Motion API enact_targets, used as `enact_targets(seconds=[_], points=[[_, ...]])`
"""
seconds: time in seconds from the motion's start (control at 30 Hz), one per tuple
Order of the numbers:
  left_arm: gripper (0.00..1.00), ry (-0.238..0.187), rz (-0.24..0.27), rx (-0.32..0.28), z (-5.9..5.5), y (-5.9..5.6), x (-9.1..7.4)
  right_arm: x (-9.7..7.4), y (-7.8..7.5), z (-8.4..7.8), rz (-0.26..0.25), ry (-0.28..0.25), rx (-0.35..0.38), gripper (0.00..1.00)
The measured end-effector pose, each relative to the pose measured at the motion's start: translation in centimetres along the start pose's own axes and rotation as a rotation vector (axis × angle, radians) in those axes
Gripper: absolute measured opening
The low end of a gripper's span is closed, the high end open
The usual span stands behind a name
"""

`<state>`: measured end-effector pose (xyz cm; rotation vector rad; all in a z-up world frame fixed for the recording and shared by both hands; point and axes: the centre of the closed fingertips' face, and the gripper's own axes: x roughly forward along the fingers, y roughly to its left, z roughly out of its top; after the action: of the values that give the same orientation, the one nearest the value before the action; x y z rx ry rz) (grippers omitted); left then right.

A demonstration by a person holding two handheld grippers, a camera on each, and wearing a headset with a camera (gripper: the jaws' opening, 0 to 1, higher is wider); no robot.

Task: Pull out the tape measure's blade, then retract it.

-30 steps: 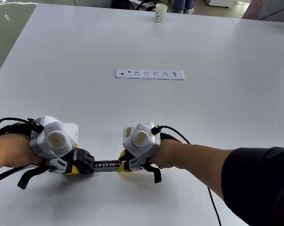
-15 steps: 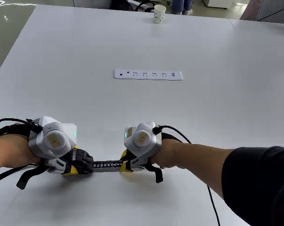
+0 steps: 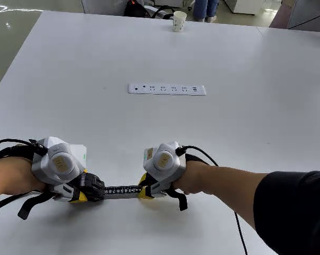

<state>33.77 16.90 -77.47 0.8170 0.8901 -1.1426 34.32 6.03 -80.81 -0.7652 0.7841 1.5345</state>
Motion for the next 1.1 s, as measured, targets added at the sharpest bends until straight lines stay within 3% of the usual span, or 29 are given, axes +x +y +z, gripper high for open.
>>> enact_targets(seconds=[1.1], points=[[0.31,0.002,0.004,0.001,0.1,-0.2,0.0,-0.9,0.0,-1.3,-0.001,0.017,0.016,0.09]])
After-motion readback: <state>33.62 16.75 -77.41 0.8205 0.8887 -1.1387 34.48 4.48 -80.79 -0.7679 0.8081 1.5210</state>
